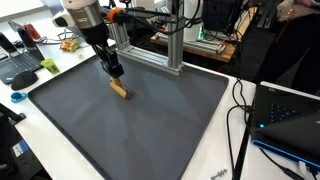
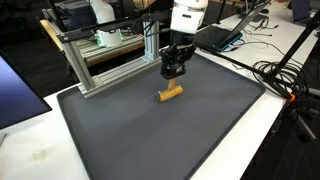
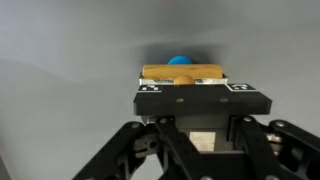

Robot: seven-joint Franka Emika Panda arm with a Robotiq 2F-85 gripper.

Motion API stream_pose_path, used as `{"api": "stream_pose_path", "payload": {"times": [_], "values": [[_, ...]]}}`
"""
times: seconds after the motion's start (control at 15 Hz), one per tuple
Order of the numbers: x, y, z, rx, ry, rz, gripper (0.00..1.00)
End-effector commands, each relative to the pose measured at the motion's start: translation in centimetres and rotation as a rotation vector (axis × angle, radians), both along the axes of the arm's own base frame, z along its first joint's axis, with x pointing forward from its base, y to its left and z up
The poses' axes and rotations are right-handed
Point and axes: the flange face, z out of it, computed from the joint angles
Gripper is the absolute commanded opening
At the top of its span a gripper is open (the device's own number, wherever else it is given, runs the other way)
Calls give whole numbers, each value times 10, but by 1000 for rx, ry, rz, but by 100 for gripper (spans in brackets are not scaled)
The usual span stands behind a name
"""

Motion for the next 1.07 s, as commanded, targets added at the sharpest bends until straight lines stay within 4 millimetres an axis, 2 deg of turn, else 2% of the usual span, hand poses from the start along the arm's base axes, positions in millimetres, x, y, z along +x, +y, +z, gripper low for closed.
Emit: {"api": "stream_pose_path", "payload": {"times": [0.0,0.53,0.73,1.0], "values": [[-10,2,-26,30,100,-4,22],[-14,2,-33,49,104,-13,22],[-9,-5,-21,66,46,-47,22],[-17,-11,1,64,21,-43,22]]}}
